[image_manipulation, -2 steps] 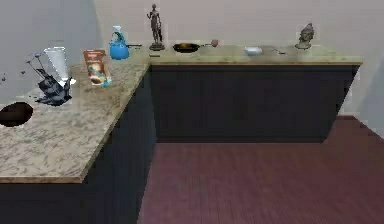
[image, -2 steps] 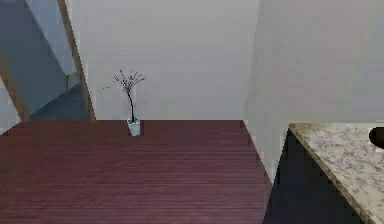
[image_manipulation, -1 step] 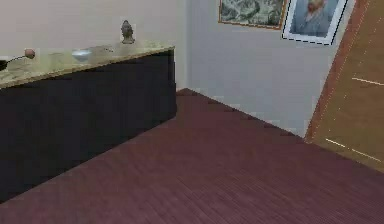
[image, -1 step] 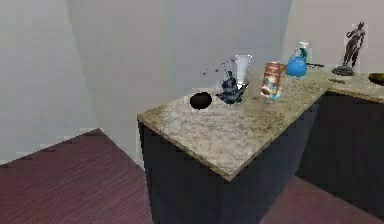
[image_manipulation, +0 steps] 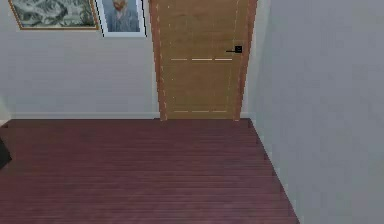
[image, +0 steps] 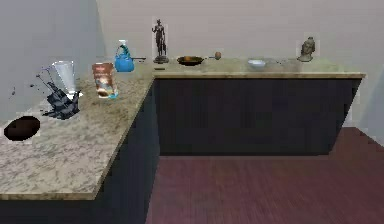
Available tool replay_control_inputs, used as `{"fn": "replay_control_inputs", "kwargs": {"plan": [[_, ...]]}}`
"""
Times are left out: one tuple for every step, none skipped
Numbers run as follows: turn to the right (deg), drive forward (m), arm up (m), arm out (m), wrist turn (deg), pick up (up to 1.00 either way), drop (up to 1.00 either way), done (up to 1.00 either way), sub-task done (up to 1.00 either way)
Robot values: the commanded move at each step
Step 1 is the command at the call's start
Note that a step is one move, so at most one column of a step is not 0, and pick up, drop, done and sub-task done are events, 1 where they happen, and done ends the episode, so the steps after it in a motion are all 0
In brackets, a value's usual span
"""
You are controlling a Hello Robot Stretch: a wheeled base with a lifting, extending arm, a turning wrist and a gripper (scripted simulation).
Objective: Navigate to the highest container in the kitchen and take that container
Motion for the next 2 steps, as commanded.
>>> {"fn": "replay_control_inputs", "kwargs": {"plan": [[24.0,0.00,0.00,0.00,0.0,0.00,0.00,0.00,0.00],[0.0,0.30,0.00,0.00,0.0,0.00,0.00,0.00,0.00]]}}
